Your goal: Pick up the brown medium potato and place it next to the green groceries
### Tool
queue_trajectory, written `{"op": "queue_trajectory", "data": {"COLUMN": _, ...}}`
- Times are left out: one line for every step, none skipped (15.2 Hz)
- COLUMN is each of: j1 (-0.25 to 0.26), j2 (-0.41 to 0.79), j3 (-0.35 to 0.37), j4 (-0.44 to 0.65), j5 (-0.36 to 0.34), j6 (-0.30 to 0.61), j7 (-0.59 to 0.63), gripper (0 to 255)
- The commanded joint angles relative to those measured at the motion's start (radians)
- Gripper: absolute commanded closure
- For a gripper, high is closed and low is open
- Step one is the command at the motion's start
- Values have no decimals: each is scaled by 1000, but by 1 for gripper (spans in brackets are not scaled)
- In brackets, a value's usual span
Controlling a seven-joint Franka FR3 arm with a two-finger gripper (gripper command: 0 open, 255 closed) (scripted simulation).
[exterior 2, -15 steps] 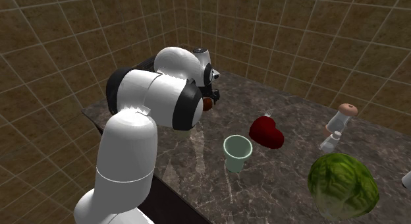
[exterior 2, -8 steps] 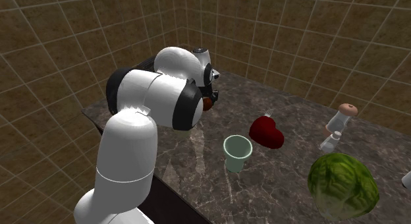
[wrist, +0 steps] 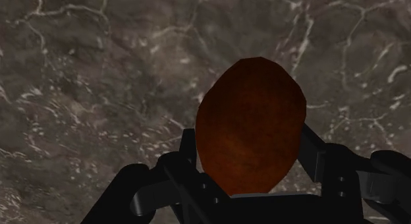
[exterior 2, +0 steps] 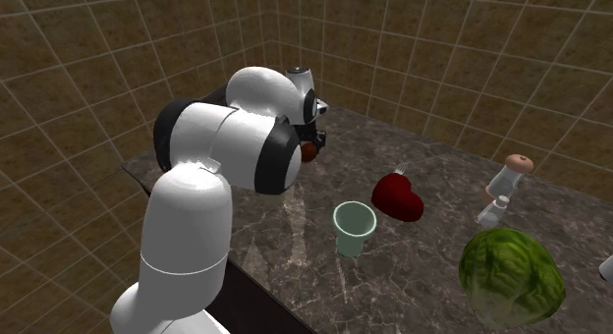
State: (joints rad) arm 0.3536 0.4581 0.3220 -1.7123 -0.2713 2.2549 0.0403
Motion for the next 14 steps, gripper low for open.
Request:
{"op": "queue_trajectory", "data": {"j1": -2, "j2": -10, "j3": 3, "j4": 11, "j5": 6, "j6": -21, "j7": -6, "gripper": 255}}
{"op": "queue_trajectory", "data": {"j1": -3, "j2": -16, "j3": 5, "j4": 16, "j5": 10, "j6": -31, "j7": -9, "gripper": 255}}
{"op": "queue_trajectory", "data": {"j1": -4, "j2": -22, "j3": 6, "j4": 22, "j5": 13, "j6": -42, "j7": -11, "gripper": 255}}
{"op": "queue_trajectory", "data": {"j1": -4, "j2": -27, "j3": 8, "j4": 27, "j5": 16, "j6": -53, "j7": -14, "gripper": 255}}
{"op": "queue_trajectory", "data": {"j1": -5, "j2": -33, "j3": 10, "j4": 33, "j5": 19, "j6": -64, "j7": -17, "gripper": 255}}
{"op": "queue_trajectory", "data": {"j1": -6, "j2": -38, "j3": 11, "j4": 39, "j5": 22, "j6": -75, "j7": -19, "gripper": 255}}
{"op": "queue_trajectory", "data": {"j1": -6, "j2": -43, "j3": 12, "j4": 46, "j5": 25, "j6": -86, "j7": -22, "gripper": 255}}
{"op": "queue_trajectory", "data": {"j1": -7, "j2": -48, "j3": 14, "j4": 52, "j5": 28, "j6": -97, "j7": -24, "gripper": 255}}
{"op": "queue_trajectory", "data": {"j1": -7, "j2": -53, "j3": 15, "j4": 59, "j5": 31, "j6": -108, "j7": -27, "gripper": 255}}
{"op": "queue_trajectory", "data": {"j1": -8, "j2": -57, "j3": 16, "j4": 66, "j5": 33, "j6": -119, "j7": -29, "gripper": 255}}
{"op": "queue_trajectory", "data": {"j1": -8, "j2": -61, "j3": 17, "j4": 74, "j5": 36, "j6": -131, "j7": -31, "gripper": 255}}
{"op": "queue_trajectory", "data": {"j1": -8, "j2": -66, "j3": 18, "j4": 81, "j5": 39, "j6": -142, "j7": -34, "gripper": 255}}
{"op": "queue_trajectory", "data": {"j1": -8, "j2": -70, "j3": 19, "j4": 89, "j5": 41, "j6": -154, "j7": -36, "gripper": 255}}
{"op": "queue_trajectory", "data": {"j1": -9, "j2": -73, "j3": 20, "j4": 97, "j5": 43, "j6": -165, "j7": -38, "gripper": 255}}
